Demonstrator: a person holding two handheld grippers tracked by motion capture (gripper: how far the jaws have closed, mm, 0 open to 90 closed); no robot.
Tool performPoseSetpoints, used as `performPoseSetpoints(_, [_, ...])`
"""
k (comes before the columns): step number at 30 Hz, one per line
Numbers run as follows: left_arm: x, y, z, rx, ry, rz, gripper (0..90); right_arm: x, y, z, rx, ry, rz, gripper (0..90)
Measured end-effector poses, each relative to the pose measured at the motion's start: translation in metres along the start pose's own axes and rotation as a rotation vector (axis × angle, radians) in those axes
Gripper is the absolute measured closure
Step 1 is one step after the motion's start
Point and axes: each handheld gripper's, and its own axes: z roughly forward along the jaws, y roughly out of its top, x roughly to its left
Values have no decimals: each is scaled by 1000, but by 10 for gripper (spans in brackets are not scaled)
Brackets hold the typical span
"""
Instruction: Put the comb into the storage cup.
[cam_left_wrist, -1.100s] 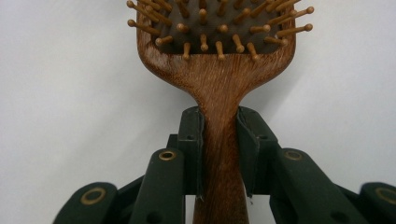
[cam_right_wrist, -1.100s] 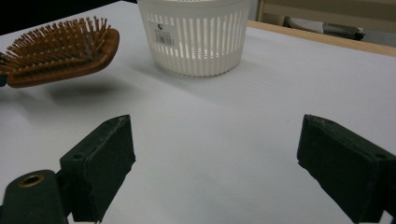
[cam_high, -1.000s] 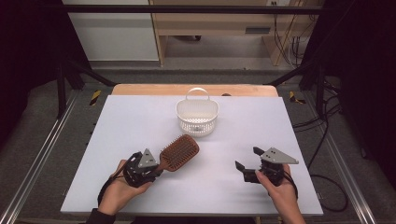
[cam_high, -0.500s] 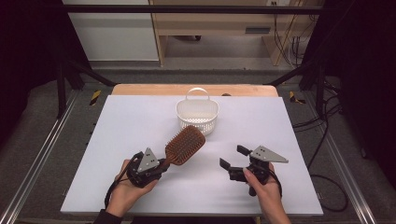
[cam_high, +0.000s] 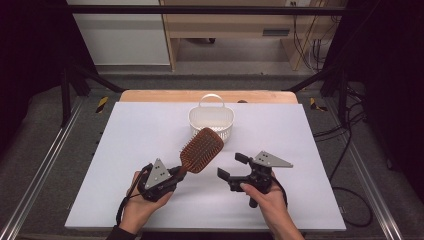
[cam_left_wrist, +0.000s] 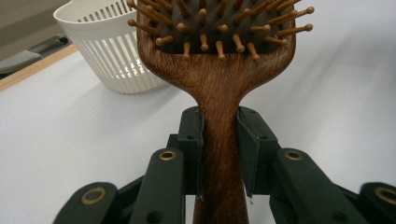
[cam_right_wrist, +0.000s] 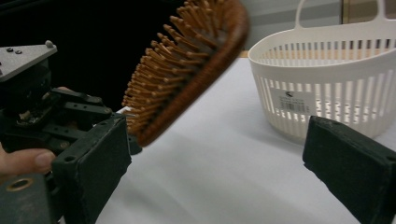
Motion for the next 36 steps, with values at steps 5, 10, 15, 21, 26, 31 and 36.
performPoseSetpoints(5, [-2,1,1,-17,-1,3,721,8,0,19,24,42,23,83])
performPoseSetpoints(10, [-6,1,2,-24,-7,18,721,12,3,27,25,56,37,86])
performPoseSetpoints(15, [-11,3,2,-43,0,53,721,14,10,28,9,74,54,92])
performPoseSetpoints(21, [-15,6,1,-70,9,71,721,16,16,30,-8,92,81,110])
performPoseSetpoints(26, [-15,6,0,-76,12,73,721,16,18,31,-7,90,73,119])
performPoseSetpoints(31, [-14,5,0,-84,25,75,721,14,21,30,-13,97,84,146])
performPoseSetpoints(36, [-11,6,-1,-102,37,60,721,14,29,34,-24,112,101,157])
